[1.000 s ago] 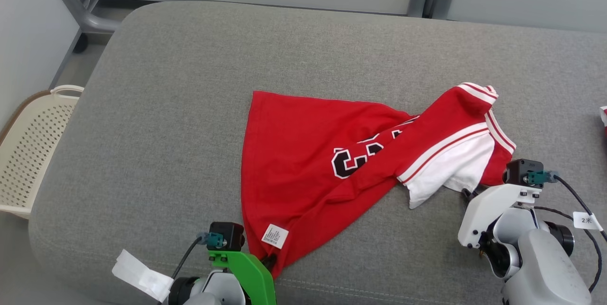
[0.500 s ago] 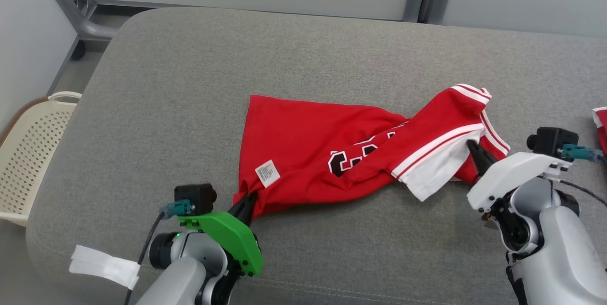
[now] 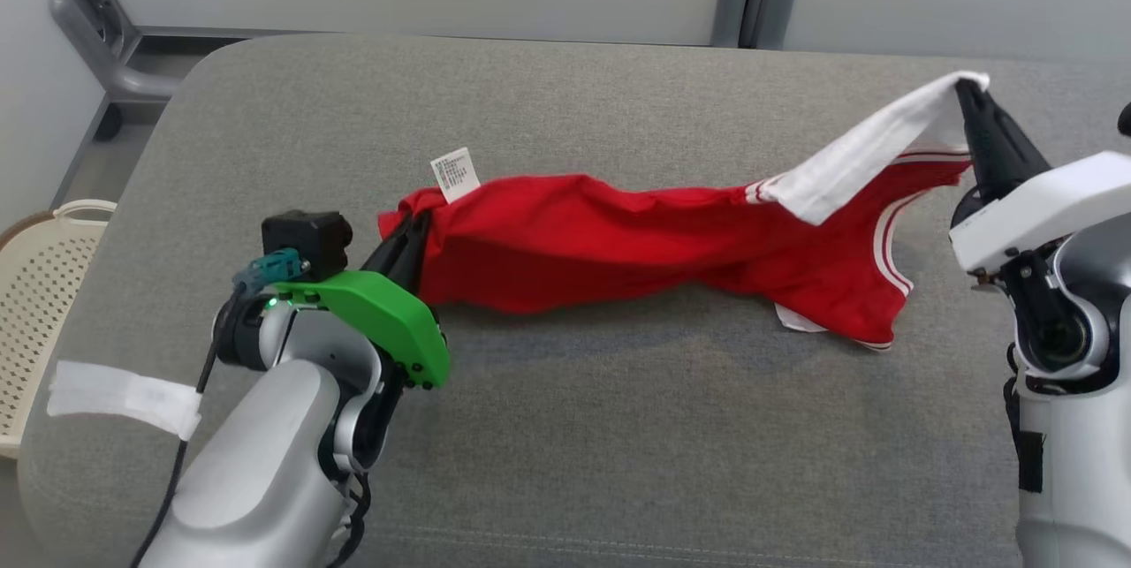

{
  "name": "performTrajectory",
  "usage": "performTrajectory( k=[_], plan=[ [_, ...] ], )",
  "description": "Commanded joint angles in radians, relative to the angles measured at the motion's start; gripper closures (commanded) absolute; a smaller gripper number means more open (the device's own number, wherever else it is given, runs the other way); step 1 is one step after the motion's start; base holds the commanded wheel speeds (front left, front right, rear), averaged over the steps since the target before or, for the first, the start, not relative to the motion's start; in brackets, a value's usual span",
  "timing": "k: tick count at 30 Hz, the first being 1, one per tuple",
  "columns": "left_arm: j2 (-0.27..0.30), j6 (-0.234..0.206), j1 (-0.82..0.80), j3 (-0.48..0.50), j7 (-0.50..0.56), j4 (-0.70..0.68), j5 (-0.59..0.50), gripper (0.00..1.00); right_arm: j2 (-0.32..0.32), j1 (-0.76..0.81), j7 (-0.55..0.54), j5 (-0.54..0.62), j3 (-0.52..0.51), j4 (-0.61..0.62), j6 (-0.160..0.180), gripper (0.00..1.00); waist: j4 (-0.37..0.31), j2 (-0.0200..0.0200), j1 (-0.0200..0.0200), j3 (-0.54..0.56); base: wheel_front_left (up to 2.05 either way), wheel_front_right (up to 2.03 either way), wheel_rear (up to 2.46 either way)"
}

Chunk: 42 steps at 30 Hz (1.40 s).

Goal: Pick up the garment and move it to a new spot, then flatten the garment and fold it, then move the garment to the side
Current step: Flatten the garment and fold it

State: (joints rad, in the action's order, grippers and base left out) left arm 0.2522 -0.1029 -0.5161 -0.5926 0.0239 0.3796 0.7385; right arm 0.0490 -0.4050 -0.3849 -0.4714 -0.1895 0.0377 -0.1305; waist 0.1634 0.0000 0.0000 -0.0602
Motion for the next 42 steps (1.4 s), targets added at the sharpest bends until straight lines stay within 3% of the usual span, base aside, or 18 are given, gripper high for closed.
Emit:
performTrajectory(
  k=[1,8,20,29,37,42],
  plan=[
    [0.006,-0.005,-0.026,0.003,-0.001,-0.006,-0.008,1.00,0.003,-0.032,0.004,0.012,0.002,0.019,0.000,1.00,-0.012,0.0000,0.0000,0.005,0.00,0.00,0.00],
    [-0.004,-0.014,-0.122,0.018,-0.005,0.014,-0.022,1.00,0.003,-0.176,0.070,0.034,0.034,0.011,0.000,1.00,-0.055,0.0000,0.0000,0.002,0.00,0.00,0.00],
    [0.003,-0.003,-0.357,0.044,-0.011,0.098,-0.054,1.00,0.038,-0.467,0.206,0.038,0.133,-0.196,0.000,1.00,-0.133,0.0000,0.0000,-0.048,0.00,0.00,0.00],
    [0.004,-0.018,-0.510,0.069,-0.019,0.143,-0.075,1.00,0.058,-0.655,0.286,0.032,0.174,-0.327,0.000,1.00,-0.180,0.0000,0.0000,-0.086,0.00,0.00,0.00],
    [-0.018,-0.059,-0.640,0.105,-0.009,0.202,-0.065,1.00,0.034,-0.822,0.266,-0.024,0.203,-0.497,0.000,1.00,-0.216,0.0000,0.0000,-0.202,0.00,0.00,0.00],
    [-0.034,-0.048,-0.718,0.145,-0.057,0.256,-0.039,1.00,0.012,-0.923,0.304,-0.059,0.186,-0.631,0.000,1.00,-0.232,0.0000,0.0000,-0.284,0.00,0.00,0.00]
  ],
)
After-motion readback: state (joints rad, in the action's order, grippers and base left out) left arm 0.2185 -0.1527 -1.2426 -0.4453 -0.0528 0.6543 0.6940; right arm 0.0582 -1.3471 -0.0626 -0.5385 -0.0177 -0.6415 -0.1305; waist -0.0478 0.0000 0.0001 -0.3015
